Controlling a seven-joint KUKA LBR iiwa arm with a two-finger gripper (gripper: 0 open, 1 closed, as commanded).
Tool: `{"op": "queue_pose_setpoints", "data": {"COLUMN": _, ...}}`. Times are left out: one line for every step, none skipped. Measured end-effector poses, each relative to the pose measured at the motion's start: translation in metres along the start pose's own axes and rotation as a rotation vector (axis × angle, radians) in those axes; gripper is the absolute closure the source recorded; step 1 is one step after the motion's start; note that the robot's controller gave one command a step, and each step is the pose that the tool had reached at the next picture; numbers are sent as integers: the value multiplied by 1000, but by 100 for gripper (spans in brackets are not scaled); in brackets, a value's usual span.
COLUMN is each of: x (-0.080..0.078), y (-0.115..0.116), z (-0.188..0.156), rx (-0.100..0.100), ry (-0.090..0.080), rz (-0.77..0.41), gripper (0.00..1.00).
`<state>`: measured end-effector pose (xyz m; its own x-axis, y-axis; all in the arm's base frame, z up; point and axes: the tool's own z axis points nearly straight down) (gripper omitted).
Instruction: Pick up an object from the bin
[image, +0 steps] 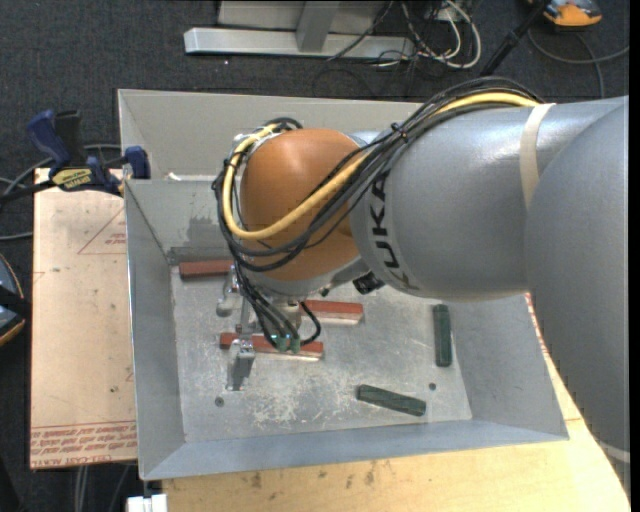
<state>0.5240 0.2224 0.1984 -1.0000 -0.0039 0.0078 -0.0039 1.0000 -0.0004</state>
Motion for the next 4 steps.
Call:
{"op": "queue_pose_setpoints", "data": {"x": -2, "y": -1, "z": -4, "rx": -2, "ry": -8, "rz": 3, "gripper": 0}}
{"op": "queue_pose_setpoints", "data": {"x": -20, "y": -10, "z": 43, "rx": -3, "ry": -13, "rz": -71, "gripper": 0}}
{"op": "queue_pose_setpoints", "data": {"x": -22, "y": -37, "z": 121, "rx": -9, "ry": -24, "rz": -25, "gripper": 100}}
{"op": "queue_pose_setpoints", "data": {"x": -22, "y": -37, "z": 121, "rx": -9, "ry": -24, "rz": -25, "gripper": 100}}
